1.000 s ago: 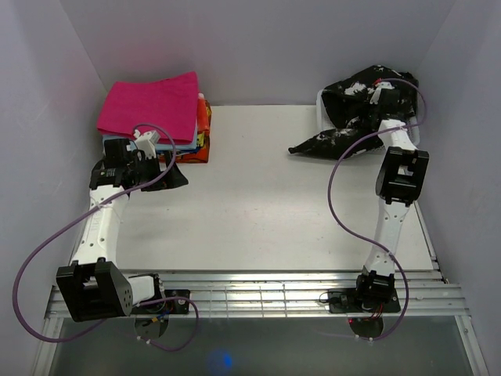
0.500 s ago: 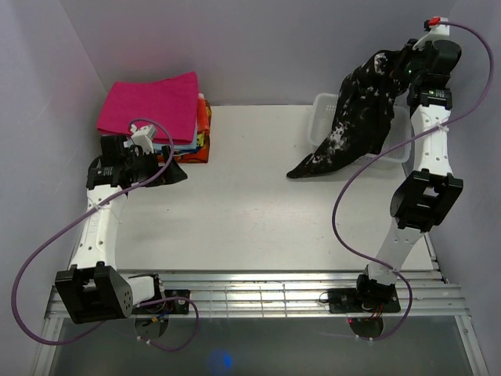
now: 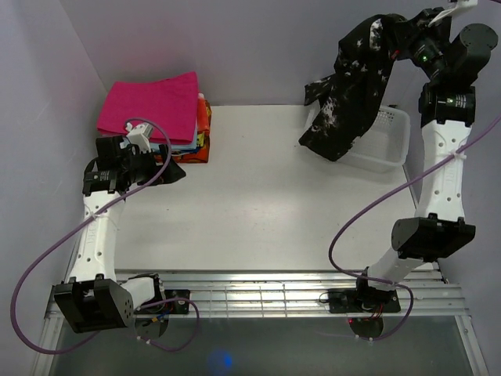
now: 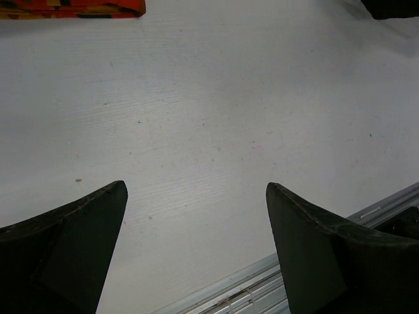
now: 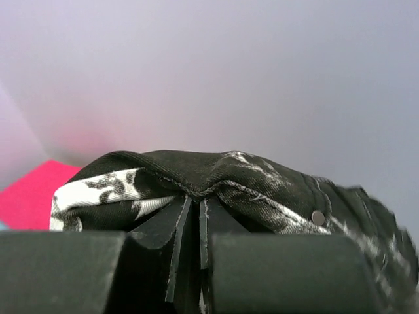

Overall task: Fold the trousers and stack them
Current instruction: Grab the trousers from the pile, then move the trousers to the center of the board

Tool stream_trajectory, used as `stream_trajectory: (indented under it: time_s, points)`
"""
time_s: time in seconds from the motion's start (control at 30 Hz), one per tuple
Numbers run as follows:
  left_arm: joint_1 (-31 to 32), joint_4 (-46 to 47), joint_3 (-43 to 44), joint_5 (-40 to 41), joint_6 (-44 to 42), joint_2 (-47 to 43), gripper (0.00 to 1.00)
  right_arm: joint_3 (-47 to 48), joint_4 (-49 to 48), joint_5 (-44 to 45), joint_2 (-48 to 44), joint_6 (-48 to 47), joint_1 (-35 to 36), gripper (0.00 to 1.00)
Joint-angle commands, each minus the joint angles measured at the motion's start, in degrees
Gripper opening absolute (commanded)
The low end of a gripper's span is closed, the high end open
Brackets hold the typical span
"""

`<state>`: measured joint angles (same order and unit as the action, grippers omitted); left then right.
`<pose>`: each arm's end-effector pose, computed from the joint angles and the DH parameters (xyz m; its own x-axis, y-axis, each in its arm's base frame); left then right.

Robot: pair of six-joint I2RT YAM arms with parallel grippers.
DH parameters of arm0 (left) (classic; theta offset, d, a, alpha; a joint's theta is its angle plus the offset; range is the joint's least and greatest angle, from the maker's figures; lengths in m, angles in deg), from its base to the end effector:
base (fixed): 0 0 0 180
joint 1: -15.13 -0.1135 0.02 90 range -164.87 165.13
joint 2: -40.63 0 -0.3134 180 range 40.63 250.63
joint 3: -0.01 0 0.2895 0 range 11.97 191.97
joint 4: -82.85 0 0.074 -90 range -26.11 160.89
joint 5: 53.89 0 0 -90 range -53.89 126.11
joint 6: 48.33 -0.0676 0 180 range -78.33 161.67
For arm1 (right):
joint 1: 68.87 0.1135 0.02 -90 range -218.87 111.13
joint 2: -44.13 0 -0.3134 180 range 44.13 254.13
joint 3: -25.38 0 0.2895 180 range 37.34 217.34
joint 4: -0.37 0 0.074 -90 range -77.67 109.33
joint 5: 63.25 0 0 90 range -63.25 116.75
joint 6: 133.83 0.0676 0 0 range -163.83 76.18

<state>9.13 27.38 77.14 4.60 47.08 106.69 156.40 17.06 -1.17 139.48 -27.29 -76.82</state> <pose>0.2732 -0.0068 0.3634 -0.7193 -0.1564 -0.6768 0.2154 0.8761 -0.4314 0.4113 -0.0255 0.6378 0.2187 0.2234 -0.9499 -0.3949 0.9104 0.1232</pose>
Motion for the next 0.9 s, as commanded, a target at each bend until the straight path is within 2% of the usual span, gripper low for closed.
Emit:
stream_trajectory:
  time_s: [0.0, 0.3, 0.47, 0.6, 0.67, 0.8, 0.87]
  points:
    - [0.0, -0.3, 2.5, 0.2, 0.1, -3.4, 0.98, 1.6, -13.2, -4.5, -8.8, 4.4, 0.6, 0.08]
    - [0.0, -0.5, 2.9, 0.7, 0.2, -5.6, 0.98, -3.8, -19.5, -12.0, -20.6, 12.8, 3.8, 0.08]
    - [0.0, -0.4, 3.7, 0.5, 0.5, -6.3, 0.98, -6.4, -25.6, -15.1, -23.0, 21.9, 5.1, 0.08]
    - [-0.1, -0.3, 3.6, 0.2, 0.7, -6.3, 0.98, -11.5, -26.2, -16.6, -24.6, 25.6, 8.0, 0.08]
    - [-0.1, -0.2, 3.4, 0.5, 0.6, -6.1, 0.98, -15.6, -23.8, -16.4, -25.6, 23.0, 13.4, 0.08]
    - [-0.1, -0.4, 2.9, 0.5, -0.2, -6.0, 0.98, -30.5, -16.8, -15.1, -30.4, 10.2, 18.8, 0.08]
    - [0.0, -0.4, 2.4, 0.5, -0.7, -6.1, 0.98, -40.9, -13.5, -12.1, -32.3, 4.2, 21.3, 0.08]
